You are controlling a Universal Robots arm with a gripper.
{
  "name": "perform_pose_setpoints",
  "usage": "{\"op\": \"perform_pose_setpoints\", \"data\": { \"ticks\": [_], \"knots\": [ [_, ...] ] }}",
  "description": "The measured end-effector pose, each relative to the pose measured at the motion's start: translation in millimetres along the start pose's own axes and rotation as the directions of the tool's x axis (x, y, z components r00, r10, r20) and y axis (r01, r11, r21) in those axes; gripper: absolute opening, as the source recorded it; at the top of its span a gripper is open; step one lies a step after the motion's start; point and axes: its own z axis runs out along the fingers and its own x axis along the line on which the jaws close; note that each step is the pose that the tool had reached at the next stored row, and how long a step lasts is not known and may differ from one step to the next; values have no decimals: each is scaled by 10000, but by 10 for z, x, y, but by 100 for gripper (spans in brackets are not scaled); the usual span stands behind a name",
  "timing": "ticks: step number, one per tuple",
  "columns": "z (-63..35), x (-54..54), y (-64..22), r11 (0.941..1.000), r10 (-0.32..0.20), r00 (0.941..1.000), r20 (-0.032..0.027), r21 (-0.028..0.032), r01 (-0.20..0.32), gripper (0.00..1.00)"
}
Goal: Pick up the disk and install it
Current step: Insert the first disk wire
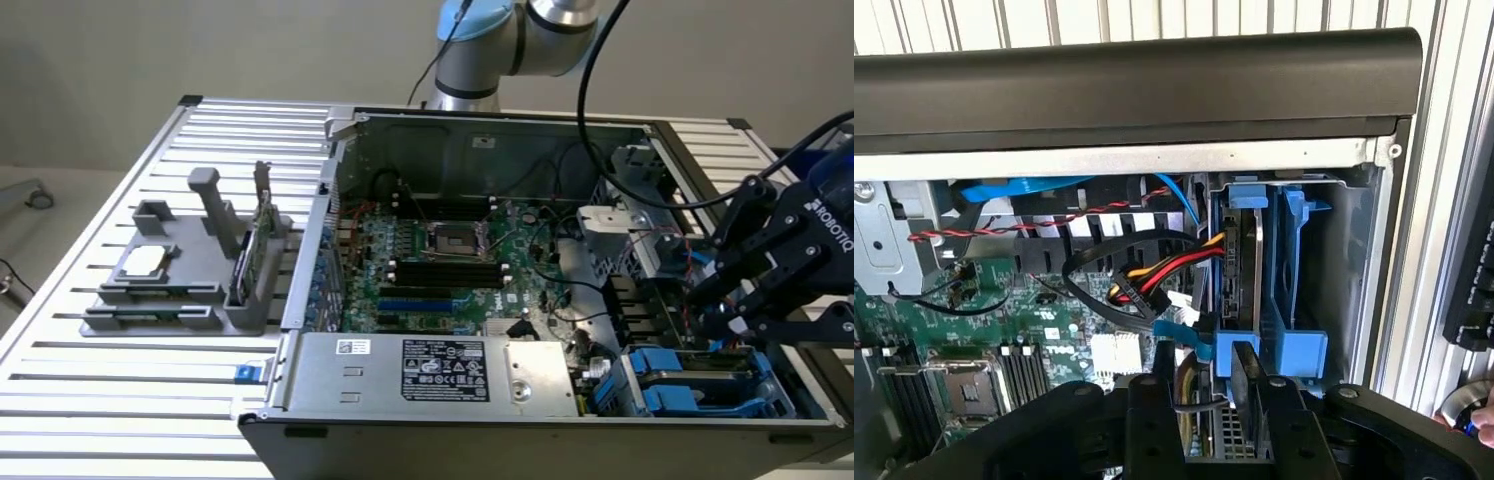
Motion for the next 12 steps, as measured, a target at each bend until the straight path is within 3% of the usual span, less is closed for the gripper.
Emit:
{"op": "perform_pose_setpoints", "data": {
  "ticks": [4, 6, 7, 9, 12],
  "knots": [
    [8, 0, 3, 9999, -13, 10000, -4, -167, 13, 36],
    [11, 0, 2, 9997, -17, 10000, -7, -228, 17, 28],
    [12, 0, 2, 9997, -18, 10000, -9, -253, 18, 21],
    [13, -1, 1, 9996, -21, 10000, -10, -297, 21, 17],
    [15, -1, -2, 9994, -23, 10000, -12, -346, 23, 16]
  ]
}}
